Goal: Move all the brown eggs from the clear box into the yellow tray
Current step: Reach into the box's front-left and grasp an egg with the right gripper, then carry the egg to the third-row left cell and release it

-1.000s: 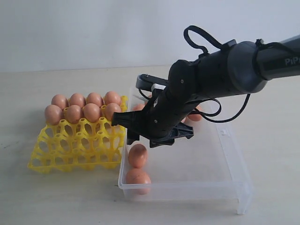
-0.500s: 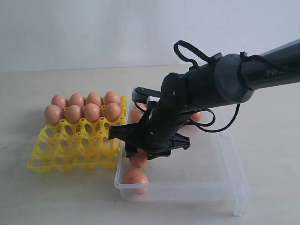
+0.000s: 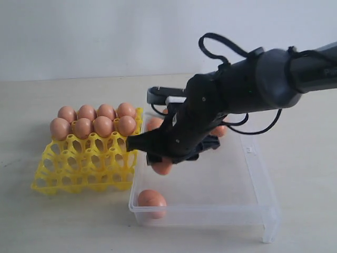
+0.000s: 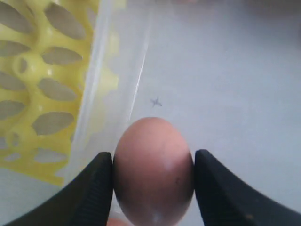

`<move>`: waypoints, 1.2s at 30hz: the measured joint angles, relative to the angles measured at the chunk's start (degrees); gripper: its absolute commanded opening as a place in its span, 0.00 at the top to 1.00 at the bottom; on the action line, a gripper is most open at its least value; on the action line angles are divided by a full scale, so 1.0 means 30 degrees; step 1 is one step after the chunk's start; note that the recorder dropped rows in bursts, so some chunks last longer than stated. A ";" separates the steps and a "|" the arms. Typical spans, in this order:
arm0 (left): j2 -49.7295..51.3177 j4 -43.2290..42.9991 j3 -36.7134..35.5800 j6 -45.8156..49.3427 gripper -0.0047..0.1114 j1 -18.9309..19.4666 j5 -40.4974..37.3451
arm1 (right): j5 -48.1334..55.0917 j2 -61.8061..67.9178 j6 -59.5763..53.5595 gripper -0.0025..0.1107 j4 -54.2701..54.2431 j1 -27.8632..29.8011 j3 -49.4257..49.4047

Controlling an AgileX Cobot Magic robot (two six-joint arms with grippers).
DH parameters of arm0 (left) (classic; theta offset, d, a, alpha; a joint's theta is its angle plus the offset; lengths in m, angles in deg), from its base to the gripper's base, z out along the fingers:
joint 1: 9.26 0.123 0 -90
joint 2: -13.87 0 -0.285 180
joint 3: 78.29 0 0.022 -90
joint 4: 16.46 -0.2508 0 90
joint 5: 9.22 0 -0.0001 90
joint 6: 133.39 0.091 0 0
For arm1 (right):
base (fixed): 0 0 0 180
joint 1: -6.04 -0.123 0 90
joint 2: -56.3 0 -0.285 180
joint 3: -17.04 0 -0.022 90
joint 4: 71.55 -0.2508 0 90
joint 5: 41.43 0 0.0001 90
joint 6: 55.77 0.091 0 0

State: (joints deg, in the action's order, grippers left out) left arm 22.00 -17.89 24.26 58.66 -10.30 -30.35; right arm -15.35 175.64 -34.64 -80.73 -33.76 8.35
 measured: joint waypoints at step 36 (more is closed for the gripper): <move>0.0000 0.0000 0.0000 0.0000 0.96 0.0000 0.0000 | -1.8661 0.8066 0.6310 0.98 1.3540 -0.2970 0.6809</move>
State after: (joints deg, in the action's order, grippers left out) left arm 22.00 -17.89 24.26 58.66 -10.30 -30.35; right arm -71.33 199.84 -15.71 -40.11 -42.67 28.78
